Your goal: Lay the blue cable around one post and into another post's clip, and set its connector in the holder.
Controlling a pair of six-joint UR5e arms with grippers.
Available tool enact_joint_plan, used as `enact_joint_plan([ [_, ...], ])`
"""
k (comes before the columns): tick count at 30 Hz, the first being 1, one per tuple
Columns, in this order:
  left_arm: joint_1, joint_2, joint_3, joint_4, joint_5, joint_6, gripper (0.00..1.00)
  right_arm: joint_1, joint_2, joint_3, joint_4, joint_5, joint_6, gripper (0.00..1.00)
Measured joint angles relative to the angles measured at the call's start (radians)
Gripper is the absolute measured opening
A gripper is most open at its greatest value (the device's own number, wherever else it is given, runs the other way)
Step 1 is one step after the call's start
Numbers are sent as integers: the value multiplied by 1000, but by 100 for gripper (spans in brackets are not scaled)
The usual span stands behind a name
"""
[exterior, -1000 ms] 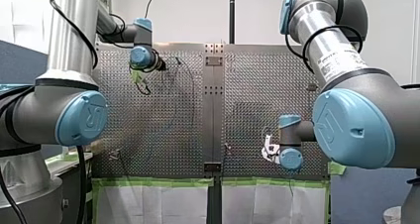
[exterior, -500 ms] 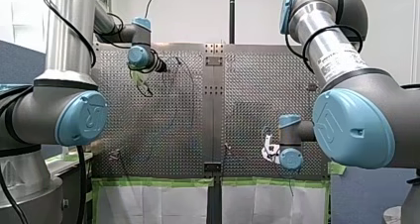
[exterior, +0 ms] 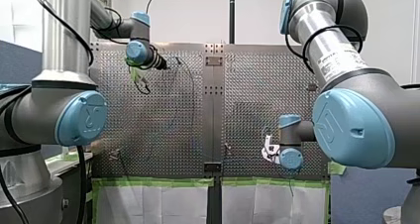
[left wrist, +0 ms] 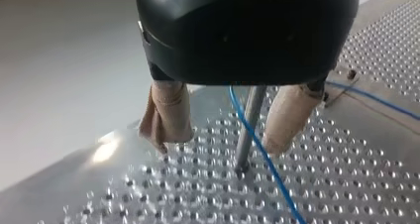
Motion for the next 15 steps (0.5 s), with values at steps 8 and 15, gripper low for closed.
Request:
enact_joint_plan([
  [8, -1, 70, -60, 1, 62, -6, 100, 0, 0, 0, -1, 0, 0, 18],
  [15, 7, 145, -53, -55, 108, 48, 100, 0, 0, 0, 0, -1, 0, 18],
])
